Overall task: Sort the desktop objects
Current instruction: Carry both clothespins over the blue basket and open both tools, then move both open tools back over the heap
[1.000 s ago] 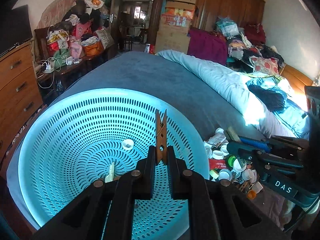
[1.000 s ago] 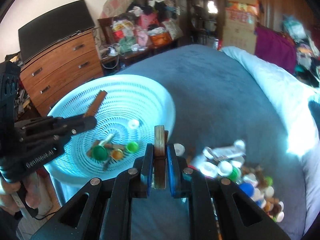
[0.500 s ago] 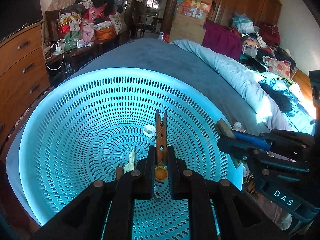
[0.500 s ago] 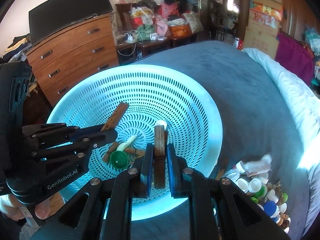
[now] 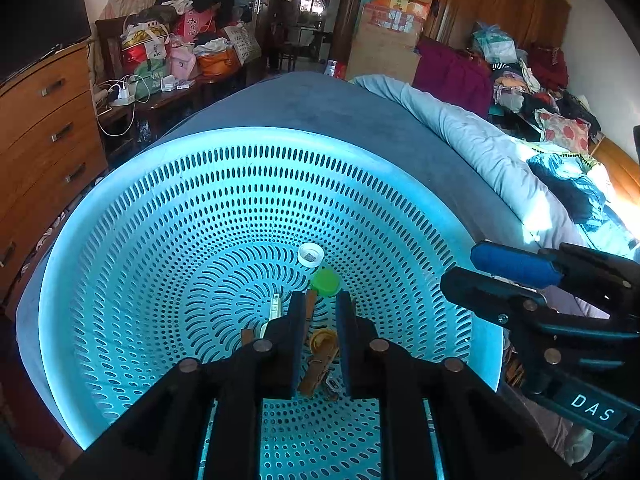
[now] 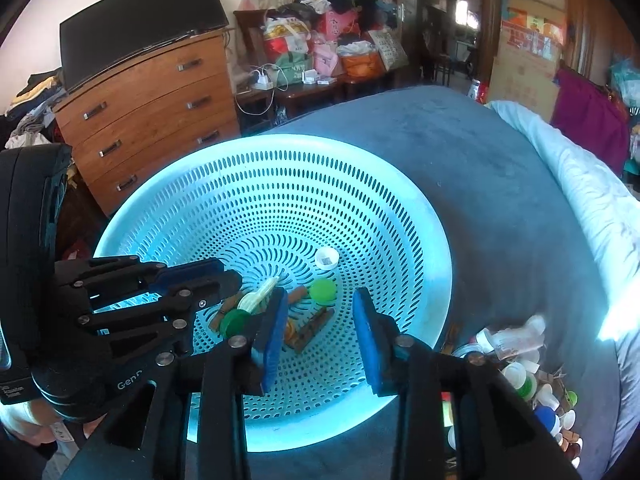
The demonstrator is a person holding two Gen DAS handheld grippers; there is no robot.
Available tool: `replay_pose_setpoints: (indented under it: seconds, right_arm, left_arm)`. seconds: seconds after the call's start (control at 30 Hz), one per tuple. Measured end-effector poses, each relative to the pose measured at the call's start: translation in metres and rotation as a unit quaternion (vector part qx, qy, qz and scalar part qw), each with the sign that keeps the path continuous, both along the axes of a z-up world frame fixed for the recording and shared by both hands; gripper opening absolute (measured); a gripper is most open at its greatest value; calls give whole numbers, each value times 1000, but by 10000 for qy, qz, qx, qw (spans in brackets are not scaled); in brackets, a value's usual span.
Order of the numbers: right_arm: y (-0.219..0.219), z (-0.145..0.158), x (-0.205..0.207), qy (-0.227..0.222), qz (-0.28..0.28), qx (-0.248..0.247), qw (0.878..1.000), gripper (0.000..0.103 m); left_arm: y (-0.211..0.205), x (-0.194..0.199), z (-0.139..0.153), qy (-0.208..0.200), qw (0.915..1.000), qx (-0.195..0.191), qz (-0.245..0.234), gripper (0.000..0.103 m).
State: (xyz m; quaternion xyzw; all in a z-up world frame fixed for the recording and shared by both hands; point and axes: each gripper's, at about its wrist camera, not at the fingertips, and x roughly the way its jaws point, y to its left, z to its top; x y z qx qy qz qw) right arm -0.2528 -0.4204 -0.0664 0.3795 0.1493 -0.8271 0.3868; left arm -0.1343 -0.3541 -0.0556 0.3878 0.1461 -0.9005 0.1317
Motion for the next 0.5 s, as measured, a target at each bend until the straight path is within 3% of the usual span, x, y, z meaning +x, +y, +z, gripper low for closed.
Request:
replay_pose_setpoints:
  seconds: [0.27, 0.4, 0.5]
  right_arm:
    - [37, 5, 5, 115, -235, -271, 9993, 35]
    - [112, 6, 21, 387, -742, -647, 9944, 52]
    - [181, -13, 30, 246, -1270, -657, 9894, 52]
  left_arm:
    - [19, -10, 5, 35, 9998, -61, -171, 14]
    - [63, -14, 24, 247, 9965, -185, -776, 19]
    - [116, -22, 29, 320, 9884, -253, -1460, 19]
